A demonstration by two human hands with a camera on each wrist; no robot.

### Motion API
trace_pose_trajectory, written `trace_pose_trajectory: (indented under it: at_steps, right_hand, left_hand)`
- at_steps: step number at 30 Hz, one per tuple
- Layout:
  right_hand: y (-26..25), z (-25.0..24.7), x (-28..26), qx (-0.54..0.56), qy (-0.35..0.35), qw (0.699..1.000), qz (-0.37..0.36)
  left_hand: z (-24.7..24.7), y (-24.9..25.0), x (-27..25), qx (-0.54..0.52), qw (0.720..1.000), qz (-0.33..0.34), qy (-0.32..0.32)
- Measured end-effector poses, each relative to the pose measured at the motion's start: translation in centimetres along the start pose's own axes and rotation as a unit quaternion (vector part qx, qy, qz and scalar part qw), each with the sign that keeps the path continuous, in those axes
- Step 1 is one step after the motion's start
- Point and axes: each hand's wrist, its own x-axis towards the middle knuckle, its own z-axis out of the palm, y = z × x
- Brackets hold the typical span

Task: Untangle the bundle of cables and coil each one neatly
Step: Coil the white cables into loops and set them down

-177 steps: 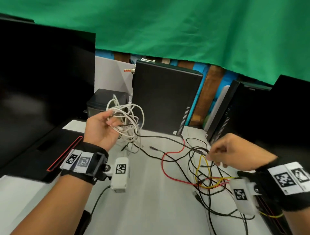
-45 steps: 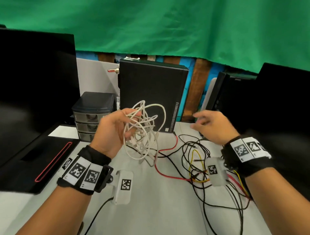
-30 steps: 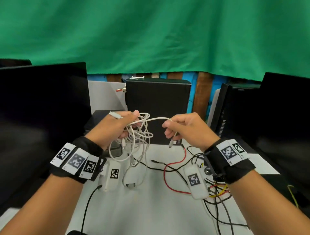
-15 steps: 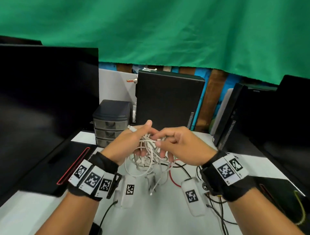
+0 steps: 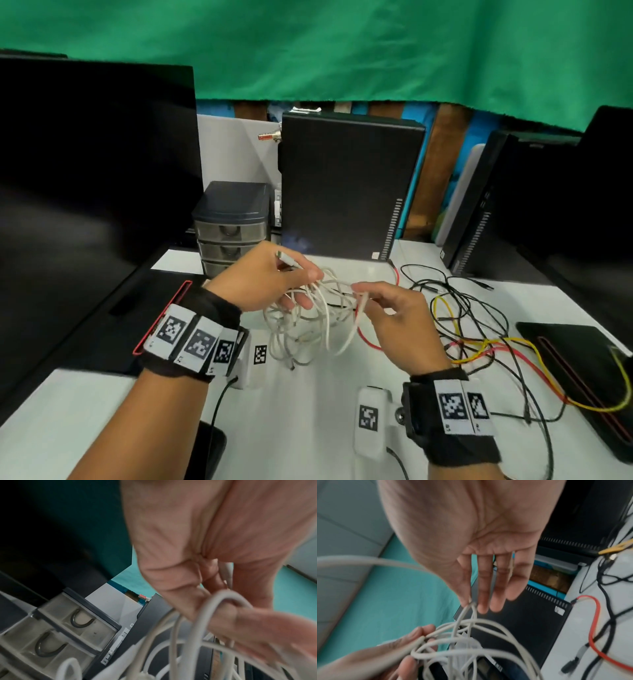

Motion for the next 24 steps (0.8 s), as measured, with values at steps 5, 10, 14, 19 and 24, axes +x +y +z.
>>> trace_pose_trajectory:
  at_steps: [5,10,14,19,24]
  right_hand:
    - [-1.8,-0.5,-0.1,0.059,0.054,0.997,-0.024]
    - [-3.7,1.4,-0.5,0.02,-0.047,0.998,-0.042]
    - [-2.6,1.7,-0.7,0.074,-0.026,0.997,-0.028]
    - [-0.8,1.1,-0.5,0.067,0.002,0.998,0.01]
    - [0.3,1.9,-0.7,-0.089,0.033,0.994,-0.056]
  left_hand:
    - [1.2,0.4,0.5,0.001,1.0,0.014,0.027]
    - [2.6,1.1,1.2,-0.025,0.995,0.074,0.058]
    - [1.9,1.2,0.9,-0.038,0.997,0.069,-0.001]
    - [1.3,1.1,0.8,0.039,0.998,0.035,-0.036]
    - [2.0,0.1,1.6,0.156,0.986,0.048,0.024]
